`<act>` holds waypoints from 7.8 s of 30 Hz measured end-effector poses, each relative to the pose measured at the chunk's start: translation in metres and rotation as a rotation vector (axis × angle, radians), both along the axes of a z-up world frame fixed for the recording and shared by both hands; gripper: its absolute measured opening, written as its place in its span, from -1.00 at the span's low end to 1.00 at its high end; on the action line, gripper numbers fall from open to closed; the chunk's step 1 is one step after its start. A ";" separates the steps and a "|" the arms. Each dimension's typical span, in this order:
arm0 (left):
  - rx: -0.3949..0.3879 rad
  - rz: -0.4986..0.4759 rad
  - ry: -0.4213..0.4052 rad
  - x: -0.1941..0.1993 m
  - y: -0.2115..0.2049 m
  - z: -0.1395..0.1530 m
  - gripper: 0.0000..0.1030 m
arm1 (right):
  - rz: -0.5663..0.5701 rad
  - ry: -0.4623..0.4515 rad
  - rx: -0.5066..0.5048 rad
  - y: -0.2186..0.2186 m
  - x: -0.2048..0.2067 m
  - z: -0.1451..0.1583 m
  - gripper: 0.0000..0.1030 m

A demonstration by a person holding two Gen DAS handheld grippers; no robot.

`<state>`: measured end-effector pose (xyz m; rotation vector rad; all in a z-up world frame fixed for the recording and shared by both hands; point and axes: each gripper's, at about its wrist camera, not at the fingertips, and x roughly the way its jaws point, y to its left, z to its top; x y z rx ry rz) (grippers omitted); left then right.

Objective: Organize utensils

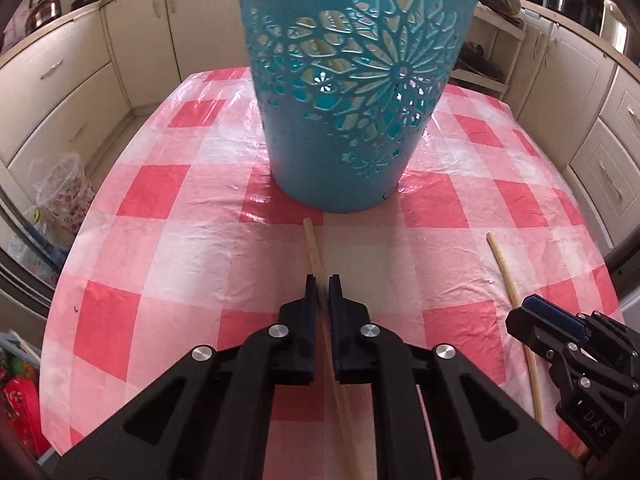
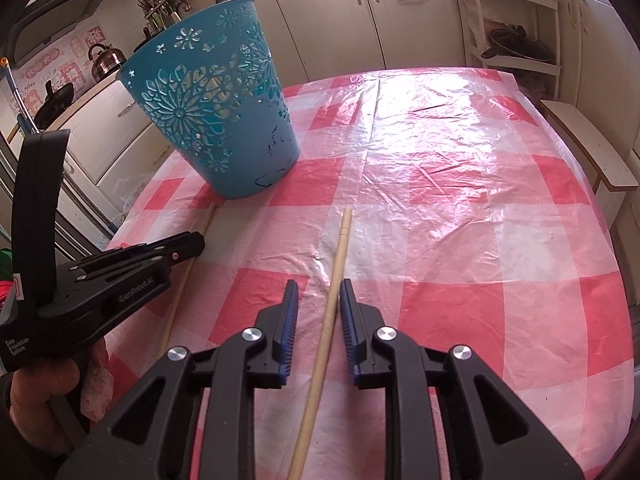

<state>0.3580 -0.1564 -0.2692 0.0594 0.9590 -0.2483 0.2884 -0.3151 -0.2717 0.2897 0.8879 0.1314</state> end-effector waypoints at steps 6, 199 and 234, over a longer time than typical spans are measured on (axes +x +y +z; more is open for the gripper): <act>0.002 0.008 0.005 -0.007 0.012 0.000 -0.87 | -0.005 -0.002 -0.021 0.000 -0.002 0.002 -0.42; 0.086 0.143 -0.308 -0.119 0.103 0.138 0.85 | -0.107 -0.196 -0.107 0.026 -0.058 0.108 0.77; 0.062 0.126 -0.389 -0.301 0.126 0.252 0.85 | -0.139 -0.292 -0.054 0.087 -0.244 0.218 0.86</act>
